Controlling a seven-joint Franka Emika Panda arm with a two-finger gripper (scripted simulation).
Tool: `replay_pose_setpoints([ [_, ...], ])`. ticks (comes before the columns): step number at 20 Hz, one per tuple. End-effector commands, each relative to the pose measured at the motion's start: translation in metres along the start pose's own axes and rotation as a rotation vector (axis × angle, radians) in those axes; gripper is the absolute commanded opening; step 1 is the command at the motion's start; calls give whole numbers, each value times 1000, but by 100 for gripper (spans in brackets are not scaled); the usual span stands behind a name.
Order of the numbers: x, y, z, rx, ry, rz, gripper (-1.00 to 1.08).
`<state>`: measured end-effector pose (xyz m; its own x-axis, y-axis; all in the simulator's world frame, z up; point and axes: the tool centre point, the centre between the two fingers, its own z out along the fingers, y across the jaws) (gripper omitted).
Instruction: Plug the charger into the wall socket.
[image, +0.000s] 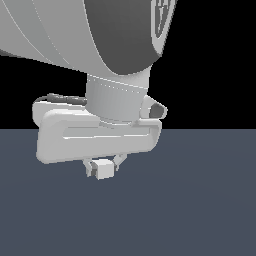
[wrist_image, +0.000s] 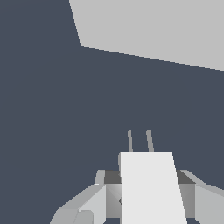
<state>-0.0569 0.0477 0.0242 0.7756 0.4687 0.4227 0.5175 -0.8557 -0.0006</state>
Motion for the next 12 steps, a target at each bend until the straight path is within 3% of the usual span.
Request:
replay_pose_setpoints([
  [1, 5, -2, -7, -12, 2, 25, -100],
  [12, 34, -10, -49, -80, 6, 175, -100],
])
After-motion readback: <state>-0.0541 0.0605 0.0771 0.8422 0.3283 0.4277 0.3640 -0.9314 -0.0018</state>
